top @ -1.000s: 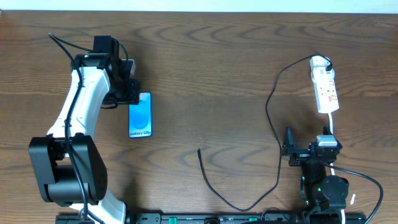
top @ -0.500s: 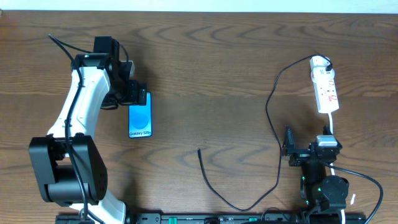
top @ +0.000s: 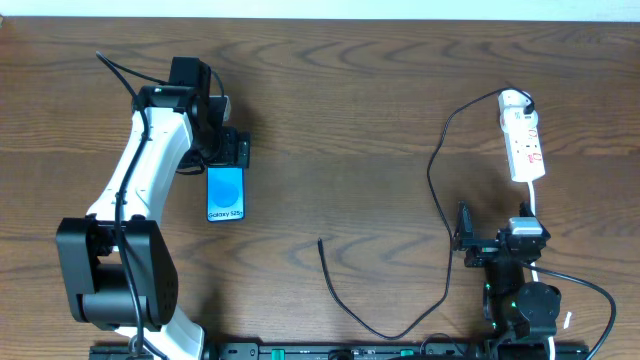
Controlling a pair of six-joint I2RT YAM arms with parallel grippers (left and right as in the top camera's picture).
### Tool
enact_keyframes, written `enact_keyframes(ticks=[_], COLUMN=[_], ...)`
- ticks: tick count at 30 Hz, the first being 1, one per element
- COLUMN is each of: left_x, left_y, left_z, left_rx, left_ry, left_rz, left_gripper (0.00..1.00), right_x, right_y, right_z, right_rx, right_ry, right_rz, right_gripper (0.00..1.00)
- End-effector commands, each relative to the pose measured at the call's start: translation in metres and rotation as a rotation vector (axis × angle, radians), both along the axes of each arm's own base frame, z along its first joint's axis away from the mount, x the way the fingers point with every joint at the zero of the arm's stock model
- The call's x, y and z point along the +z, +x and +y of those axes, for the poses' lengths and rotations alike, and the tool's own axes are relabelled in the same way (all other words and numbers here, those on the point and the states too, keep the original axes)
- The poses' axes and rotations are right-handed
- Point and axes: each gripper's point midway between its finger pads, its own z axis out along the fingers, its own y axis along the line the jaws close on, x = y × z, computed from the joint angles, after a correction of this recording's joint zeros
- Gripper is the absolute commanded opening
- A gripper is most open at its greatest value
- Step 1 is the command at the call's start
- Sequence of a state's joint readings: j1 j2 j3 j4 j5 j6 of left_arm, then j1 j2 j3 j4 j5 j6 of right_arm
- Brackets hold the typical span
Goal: Plug charger to phone and switch on socket
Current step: 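Lower the left gripper down onto the phone's top end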
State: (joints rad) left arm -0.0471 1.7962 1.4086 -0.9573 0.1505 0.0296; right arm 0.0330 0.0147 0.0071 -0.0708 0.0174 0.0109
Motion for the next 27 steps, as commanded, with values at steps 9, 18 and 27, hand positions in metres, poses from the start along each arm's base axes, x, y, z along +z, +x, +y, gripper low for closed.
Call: enact_keyframes(ticks=[9,18,27], left_x=[-0.037,-0.056,-0.061], left_y=[-0.016,-0.025,-0.014], left_z=[0.004,0.009,0.018], left_rx=[0.028,0.031,0.108], left_ry=[0.013,0.040,0.082], left_rz=[0.053,0.065,0.014], left_gripper=[0.95,0.95,0.96], right_x=[0.000,0.000,0.000], right_y=[0.000,0.000,0.000], right_z=[0.003,0.003,0.003], right_rx=[0.013,0.013,0.013], right_ry=[-0.004,-0.004,-0.004], right_rz=[-0.002,-0.002,-0.002], right_gripper=[0.99,0.99,0.99])
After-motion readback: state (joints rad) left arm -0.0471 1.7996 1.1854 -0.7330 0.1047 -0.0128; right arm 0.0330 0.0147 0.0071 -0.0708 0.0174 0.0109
